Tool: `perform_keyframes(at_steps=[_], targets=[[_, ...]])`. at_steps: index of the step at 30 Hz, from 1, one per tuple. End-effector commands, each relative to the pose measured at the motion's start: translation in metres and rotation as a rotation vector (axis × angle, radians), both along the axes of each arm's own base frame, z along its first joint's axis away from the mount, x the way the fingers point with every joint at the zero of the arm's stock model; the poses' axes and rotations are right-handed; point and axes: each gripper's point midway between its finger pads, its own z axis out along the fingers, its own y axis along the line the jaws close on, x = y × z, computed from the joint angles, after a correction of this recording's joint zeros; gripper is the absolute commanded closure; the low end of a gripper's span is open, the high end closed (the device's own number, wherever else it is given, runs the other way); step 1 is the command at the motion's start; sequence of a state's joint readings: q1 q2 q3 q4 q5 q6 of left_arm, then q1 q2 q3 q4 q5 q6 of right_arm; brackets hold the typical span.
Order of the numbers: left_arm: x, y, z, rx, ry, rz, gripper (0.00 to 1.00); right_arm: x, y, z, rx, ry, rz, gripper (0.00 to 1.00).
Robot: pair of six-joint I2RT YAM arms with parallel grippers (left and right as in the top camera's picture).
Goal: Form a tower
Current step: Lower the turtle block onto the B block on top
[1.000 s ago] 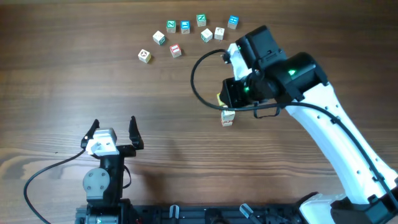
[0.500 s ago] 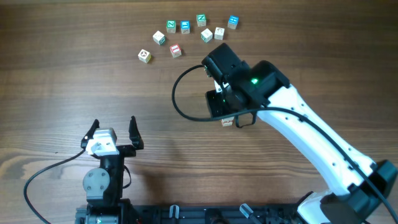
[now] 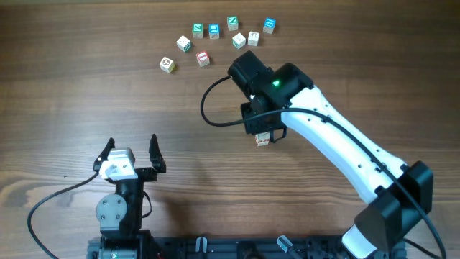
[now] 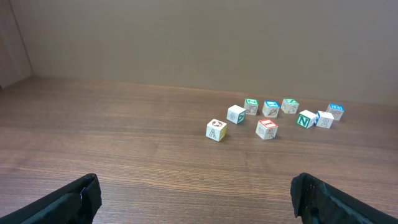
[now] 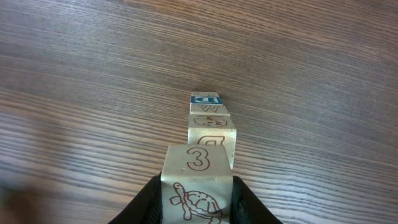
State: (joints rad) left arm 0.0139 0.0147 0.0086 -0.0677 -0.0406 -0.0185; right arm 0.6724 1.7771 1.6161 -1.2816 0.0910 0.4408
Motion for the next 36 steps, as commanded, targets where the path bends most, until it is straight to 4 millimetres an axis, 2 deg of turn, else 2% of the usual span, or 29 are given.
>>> perform_keyframes(at_steps=[1,36], targets=[[-0.0003,0.0036,-0.0003,0.019,-0.001,0.017,0.0,0.0026,-0.0065,-0.0098,-0.057,0.005,0.03,0.78],[-0.0003,0.0036,-0.0005,0.019,0.0,0.017,0.0,0.0052,-0.0112,-0.012,-0.079,-0.007,-0.04,0.78]])
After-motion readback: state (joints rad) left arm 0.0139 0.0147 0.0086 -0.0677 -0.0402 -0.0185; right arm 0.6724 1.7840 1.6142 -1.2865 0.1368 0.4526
